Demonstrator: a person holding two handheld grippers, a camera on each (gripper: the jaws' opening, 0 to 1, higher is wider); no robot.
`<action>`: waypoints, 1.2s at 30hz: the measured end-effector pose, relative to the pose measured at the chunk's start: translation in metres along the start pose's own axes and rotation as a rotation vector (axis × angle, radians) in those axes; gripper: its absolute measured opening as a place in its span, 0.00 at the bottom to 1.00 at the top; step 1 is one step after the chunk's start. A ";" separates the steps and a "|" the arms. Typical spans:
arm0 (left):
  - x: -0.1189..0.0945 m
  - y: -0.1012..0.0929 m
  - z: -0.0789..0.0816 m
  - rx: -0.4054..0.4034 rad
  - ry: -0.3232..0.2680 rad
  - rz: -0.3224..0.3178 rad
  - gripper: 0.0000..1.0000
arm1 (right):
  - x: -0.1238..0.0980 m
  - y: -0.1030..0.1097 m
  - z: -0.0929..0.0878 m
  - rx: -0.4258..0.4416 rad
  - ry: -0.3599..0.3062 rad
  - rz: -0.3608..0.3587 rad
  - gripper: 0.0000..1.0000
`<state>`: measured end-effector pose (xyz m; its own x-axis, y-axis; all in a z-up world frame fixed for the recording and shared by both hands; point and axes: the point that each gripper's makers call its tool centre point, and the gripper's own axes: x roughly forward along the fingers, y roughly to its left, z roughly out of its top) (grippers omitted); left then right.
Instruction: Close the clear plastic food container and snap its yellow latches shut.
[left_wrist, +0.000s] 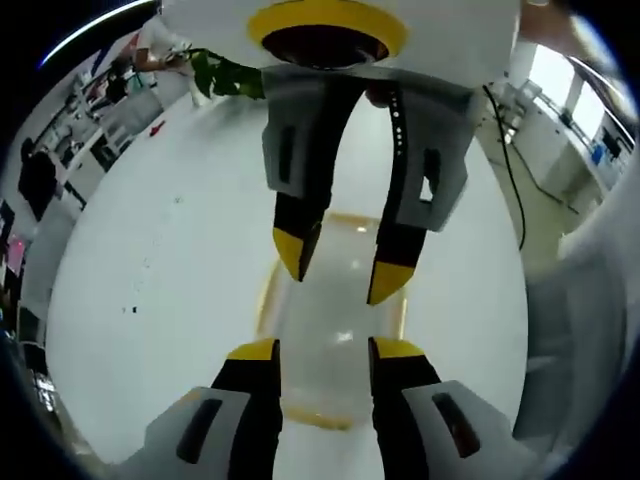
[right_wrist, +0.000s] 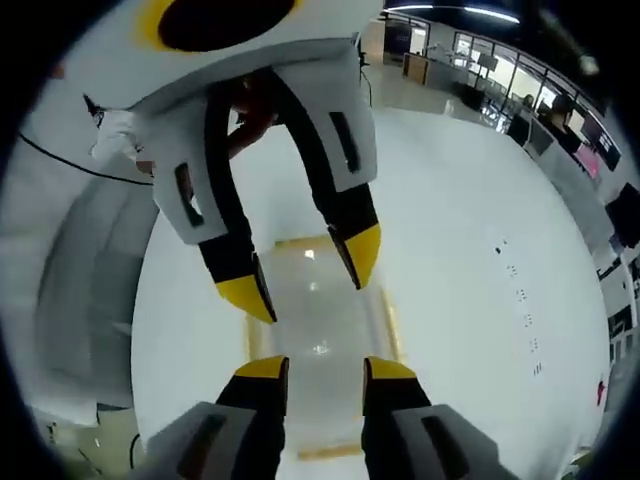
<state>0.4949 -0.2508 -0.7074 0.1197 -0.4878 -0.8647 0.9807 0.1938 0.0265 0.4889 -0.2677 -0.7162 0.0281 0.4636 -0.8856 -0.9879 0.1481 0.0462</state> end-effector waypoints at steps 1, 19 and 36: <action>0.000 0.000 0.000 0.003 0.000 0.003 0.33 | 0.000 0.000 0.000 0.001 -0.002 -0.001 0.27; 0.006 -0.006 -0.001 -0.015 0.003 -0.004 0.33 | -0.003 -0.012 0.005 -0.002 -0.035 -0.013 0.26; 0.008 -0.022 -0.008 0.000 0.009 0.009 0.34 | 0.001 -0.022 0.009 -0.031 -0.025 -0.012 0.31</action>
<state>0.4735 -0.2523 -0.7185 0.1267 -0.4780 -0.8692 0.9797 0.1977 0.0341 0.5116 -0.2627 -0.7141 0.0438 0.4838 -0.8741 -0.9917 0.1268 0.0205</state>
